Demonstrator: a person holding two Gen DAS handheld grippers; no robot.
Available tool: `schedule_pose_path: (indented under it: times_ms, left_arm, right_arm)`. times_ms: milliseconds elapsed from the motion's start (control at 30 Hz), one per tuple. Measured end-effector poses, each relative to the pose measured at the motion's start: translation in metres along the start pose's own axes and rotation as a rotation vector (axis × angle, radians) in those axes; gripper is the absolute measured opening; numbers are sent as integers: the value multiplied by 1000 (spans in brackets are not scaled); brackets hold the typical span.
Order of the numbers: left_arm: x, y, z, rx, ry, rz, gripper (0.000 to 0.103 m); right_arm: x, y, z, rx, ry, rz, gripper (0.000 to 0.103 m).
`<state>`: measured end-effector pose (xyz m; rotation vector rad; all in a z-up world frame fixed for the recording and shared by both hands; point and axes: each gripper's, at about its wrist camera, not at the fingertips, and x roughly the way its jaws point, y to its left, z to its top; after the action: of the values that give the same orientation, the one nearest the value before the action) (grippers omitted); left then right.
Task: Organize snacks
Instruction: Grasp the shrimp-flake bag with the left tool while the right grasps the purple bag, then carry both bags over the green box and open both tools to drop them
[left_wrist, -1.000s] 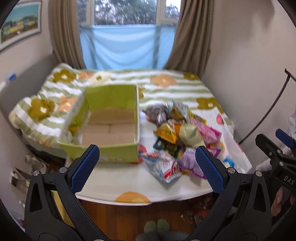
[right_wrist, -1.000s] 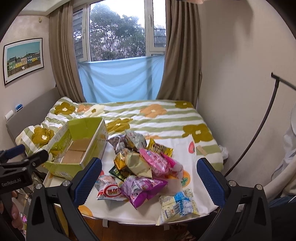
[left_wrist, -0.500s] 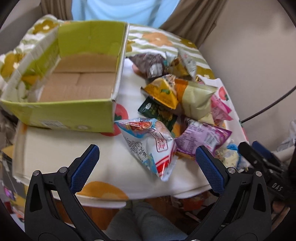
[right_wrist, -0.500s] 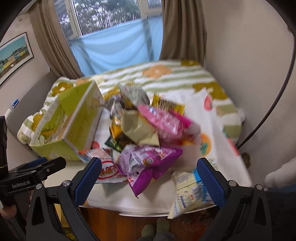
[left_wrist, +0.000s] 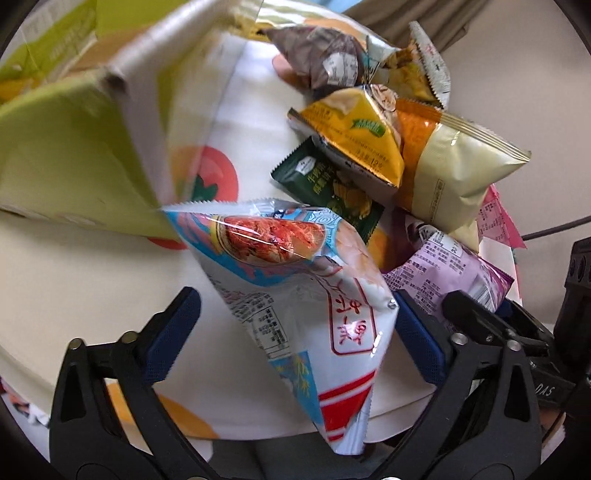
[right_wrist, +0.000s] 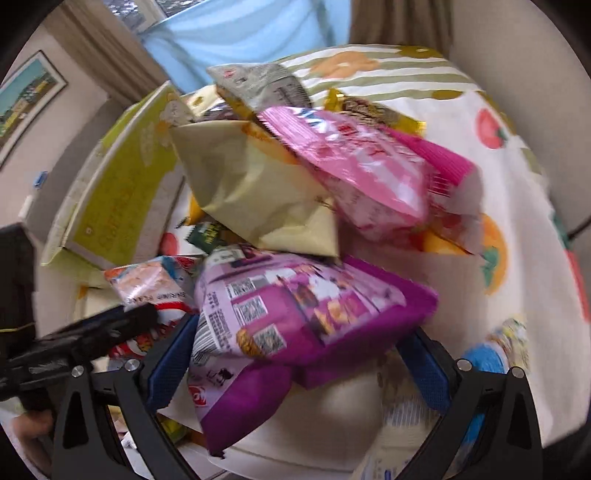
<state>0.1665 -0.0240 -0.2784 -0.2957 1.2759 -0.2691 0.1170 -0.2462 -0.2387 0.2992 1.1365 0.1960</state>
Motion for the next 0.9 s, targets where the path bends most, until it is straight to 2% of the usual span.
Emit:
schedule_pose_path:
  times_ms: [100,167,367,500,667,767,900]
  left_arm:
    - [3,2,0,-17,2,-17,91]
    - [2,3,0,-27,0,-41,78]
    - [3,5,-6,-26,-15,-38,65]
    - [-3,-1,-10,-10,-24,-18,64]
    - [-14,-10,-17,37,-42,19,64]
    - [-28,-16,-20,68,-56,36,64]
    - [-46,-23,-24,104,-75,47,64]
  right_arm:
    - [9,0,7,-38,29,19,103]
    - [14,-1,10,-42,42,40,103]
    - [21,1,13,-65,58,70,102]
    - [25,2,15,-59,77,99,92]
    - [18,3,10,-63,78,128,73]
    - [14,3,7,-61,77,129,67]
    - [3,4,1,-42,72,144,67]
